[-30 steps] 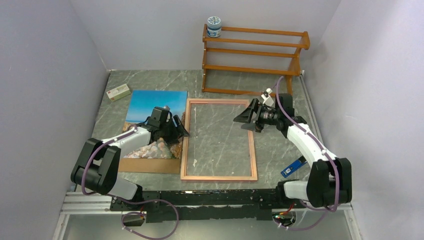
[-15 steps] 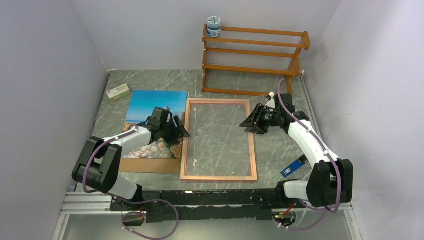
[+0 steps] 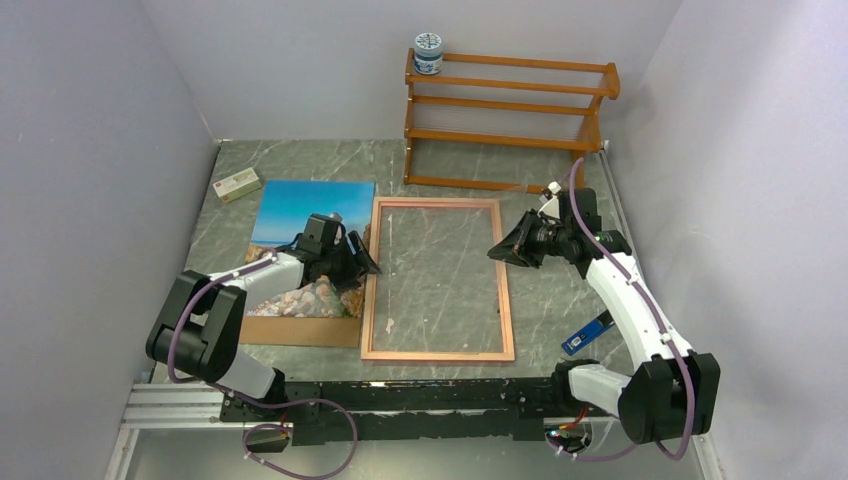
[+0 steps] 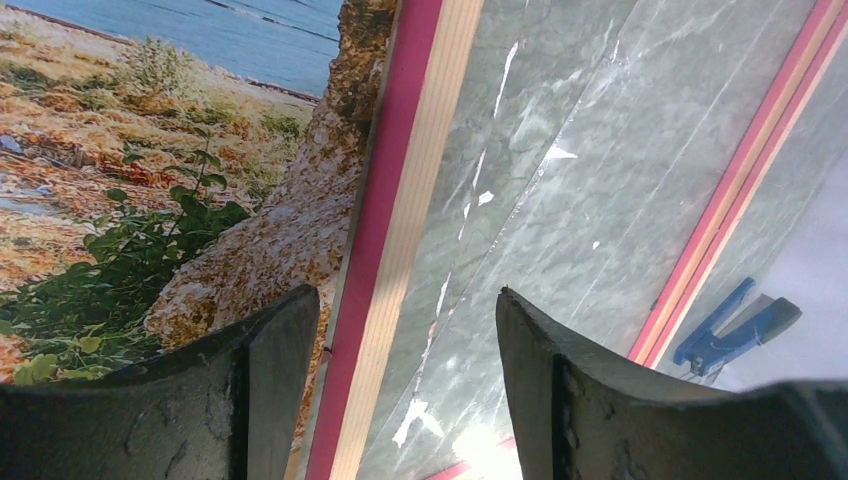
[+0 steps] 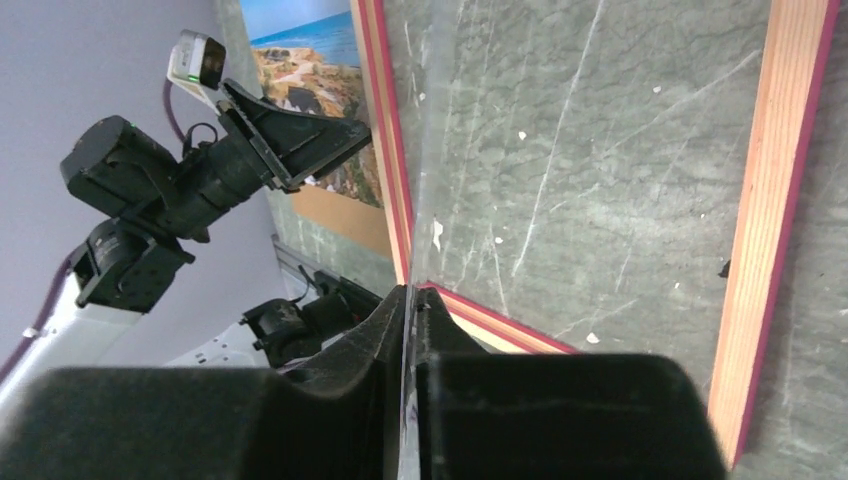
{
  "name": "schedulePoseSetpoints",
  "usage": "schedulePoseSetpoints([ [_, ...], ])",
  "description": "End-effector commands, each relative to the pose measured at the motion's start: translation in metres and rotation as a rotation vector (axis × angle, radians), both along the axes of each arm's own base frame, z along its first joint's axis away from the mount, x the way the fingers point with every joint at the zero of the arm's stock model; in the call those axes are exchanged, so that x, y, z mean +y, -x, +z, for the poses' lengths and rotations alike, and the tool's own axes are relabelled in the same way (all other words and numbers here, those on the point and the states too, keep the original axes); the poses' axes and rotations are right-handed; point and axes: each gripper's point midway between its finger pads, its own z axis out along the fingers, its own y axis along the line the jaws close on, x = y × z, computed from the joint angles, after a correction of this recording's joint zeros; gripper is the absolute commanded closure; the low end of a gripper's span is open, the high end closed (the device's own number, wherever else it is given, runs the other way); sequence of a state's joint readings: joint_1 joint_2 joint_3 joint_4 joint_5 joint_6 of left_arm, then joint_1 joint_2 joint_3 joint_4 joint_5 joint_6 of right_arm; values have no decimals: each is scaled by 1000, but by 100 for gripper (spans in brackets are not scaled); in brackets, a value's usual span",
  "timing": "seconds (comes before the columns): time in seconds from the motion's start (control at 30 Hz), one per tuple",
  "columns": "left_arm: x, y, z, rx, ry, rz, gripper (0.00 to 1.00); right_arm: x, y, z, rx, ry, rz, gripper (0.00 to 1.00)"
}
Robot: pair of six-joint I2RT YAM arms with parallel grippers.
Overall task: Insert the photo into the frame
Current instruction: Place the photo frame item in the photo frame.
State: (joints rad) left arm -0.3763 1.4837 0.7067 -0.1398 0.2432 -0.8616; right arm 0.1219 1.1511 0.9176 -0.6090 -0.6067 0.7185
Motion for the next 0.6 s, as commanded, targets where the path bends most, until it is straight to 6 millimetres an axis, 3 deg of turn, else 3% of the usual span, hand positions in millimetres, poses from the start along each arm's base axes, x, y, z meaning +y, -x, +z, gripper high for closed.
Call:
schedulePoseSetpoints([
  [0.0, -5, -4, 5, -17, 32, -5, 30, 1, -2, 12, -38, -12, -8, 97],
  [0.13, -3, -7, 9, -29, 17, -1, 29, 3, -5, 25, -82, -11, 21, 100],
  [0.3, 10, -17, 22, -72, -57, 38, 26, 12, -8, 76, -239, -73, 90, 100],
  [0.43, 40, -31, 40, -108, -177, 144, 22, 29, 0, 116, -321, -179, 179, 100],
  [0.57, 78, -41, 68, -166, -282, 276, 16, 49, 4, 136, -339, -226, 234, 100],
])
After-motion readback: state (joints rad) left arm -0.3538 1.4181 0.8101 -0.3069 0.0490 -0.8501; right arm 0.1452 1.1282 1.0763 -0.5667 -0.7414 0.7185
